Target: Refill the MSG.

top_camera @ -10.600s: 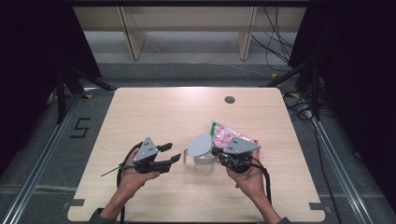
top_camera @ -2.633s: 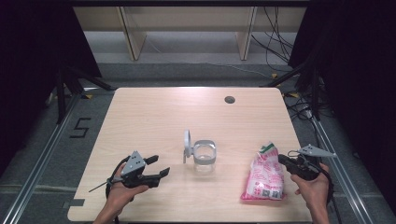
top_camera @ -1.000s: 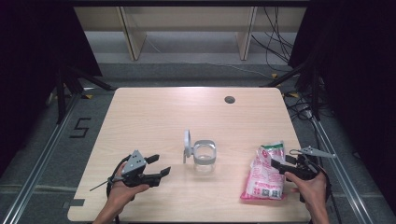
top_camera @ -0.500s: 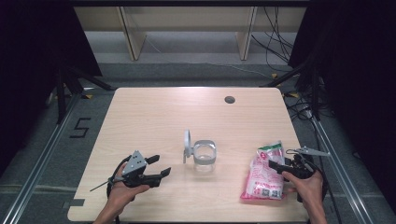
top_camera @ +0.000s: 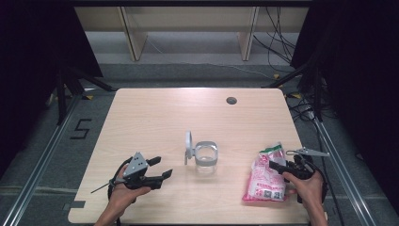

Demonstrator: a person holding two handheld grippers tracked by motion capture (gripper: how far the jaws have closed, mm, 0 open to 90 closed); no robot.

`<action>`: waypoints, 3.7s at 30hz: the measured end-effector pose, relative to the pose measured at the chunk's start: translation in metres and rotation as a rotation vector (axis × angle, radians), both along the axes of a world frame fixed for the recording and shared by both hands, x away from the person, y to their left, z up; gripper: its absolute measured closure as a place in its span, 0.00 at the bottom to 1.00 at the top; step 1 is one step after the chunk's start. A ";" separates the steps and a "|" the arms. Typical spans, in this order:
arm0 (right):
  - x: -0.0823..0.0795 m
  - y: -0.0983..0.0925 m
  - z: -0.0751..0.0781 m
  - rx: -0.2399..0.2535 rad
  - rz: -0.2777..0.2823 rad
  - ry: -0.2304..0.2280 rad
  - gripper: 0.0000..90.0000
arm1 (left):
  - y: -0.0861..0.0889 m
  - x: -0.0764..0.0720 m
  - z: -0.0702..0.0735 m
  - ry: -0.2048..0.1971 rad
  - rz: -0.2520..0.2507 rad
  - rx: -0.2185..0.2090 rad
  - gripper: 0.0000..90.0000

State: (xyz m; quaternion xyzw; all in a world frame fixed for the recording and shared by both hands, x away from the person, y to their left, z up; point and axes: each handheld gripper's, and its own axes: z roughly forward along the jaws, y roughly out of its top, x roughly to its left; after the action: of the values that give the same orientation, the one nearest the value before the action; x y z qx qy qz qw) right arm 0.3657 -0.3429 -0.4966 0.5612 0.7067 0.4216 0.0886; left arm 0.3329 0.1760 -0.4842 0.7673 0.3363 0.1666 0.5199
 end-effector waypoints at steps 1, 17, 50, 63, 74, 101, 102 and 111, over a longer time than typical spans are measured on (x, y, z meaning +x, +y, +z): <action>0.000 0.000 0.000 0.001 -0.002 0.003 0.66 | 0.000 0.000 0.000 0.002 0.002 0.002 0.37; -0.003 0.001 0.003 -0.073 0.032 -0.057 1.00 | -0.001 -0.001 0.000 0.001 -0.002 0.009 0.37; -0.023 0.046 0.084 -0.042 0.187 -0.388 1.00 | -0.030 -0.025 0.005 -0.023 -0.055 -0.026 0.36; -0.018 0.068 0.110 -0.074 0.230 -0.483 1.00 | -0.070 -0.033 -0.005 -0.001 -0.169 0.030 0.36; -0.021 0.081 0.147 -0.052 0.256 -0.583 1.00 | -0.134 -0.027 -0.009 0.012 -0.229 0.014 0.37; -0.032 0.113 0.159 -0.029 0.338 -0.637 1.00 | -0.211 -0.018 -0.016 -0.082 -0.125 0.026 0.48; -0.033 0.113 0.158 -0.022 0.346 -0.619 1.00 | -0.211 -0.016 -0.016 -0.106 -0.150 0.044 0.49; -0.032 0.118 0.156 -0.032 0.346 -0.622 1.00 | -0.218 -0.011 -0.019 -0.198 -0.153 0.046 0.75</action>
State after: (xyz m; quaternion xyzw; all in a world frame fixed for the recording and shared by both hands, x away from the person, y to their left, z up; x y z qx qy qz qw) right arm 0.3341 -0.2247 -0.3405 0.2763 0.7371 0.5699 0.2356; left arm 0.3216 -0.0423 -0.5034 0.7824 0.2200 0.2088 0.5440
